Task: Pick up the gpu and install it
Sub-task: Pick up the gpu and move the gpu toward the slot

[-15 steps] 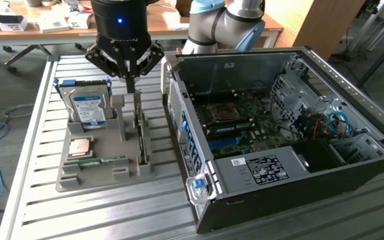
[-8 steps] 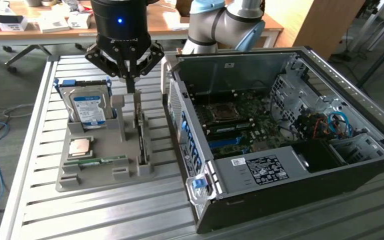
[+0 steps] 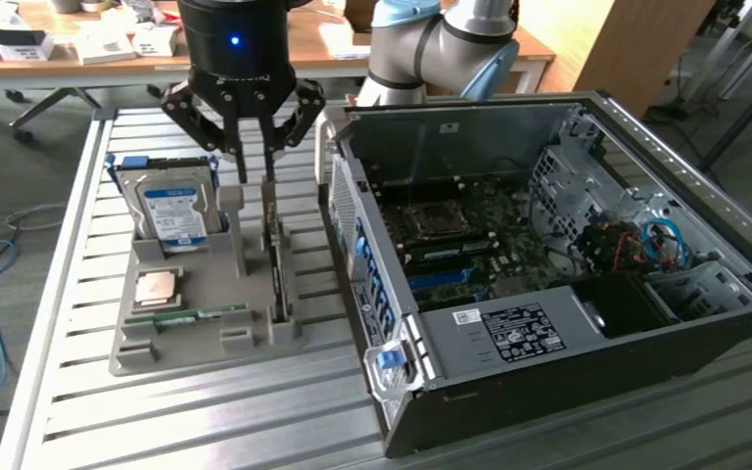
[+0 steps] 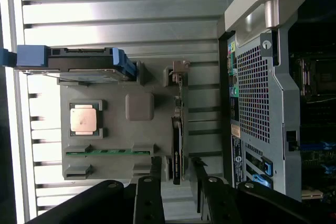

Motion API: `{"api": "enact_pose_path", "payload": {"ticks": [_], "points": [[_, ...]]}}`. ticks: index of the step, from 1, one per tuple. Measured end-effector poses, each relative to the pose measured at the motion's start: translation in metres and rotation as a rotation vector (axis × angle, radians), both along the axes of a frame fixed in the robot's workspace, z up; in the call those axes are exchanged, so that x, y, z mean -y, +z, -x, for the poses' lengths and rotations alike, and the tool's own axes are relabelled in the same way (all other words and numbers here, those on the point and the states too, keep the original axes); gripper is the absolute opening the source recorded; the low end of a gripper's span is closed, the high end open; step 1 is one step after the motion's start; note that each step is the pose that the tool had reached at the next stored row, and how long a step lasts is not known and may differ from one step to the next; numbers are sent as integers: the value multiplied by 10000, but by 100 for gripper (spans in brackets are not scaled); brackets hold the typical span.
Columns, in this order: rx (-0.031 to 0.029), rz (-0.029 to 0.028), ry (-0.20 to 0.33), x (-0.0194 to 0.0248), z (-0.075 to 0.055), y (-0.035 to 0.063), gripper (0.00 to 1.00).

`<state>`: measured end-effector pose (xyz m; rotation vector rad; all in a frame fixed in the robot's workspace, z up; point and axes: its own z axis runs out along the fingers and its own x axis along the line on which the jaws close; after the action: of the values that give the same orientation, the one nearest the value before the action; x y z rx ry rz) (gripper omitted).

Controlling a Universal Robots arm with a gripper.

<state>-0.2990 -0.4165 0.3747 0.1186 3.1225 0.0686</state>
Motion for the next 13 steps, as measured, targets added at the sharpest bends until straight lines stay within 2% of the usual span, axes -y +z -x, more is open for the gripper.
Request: {"api": "enact_pose_path", "payload": {"ticks": [3,4,13], "points": [[0,0,0,0,0,0,41],[0,0,0,0,0,0,47],[2,-1,0,0,0,-7,47]]}}
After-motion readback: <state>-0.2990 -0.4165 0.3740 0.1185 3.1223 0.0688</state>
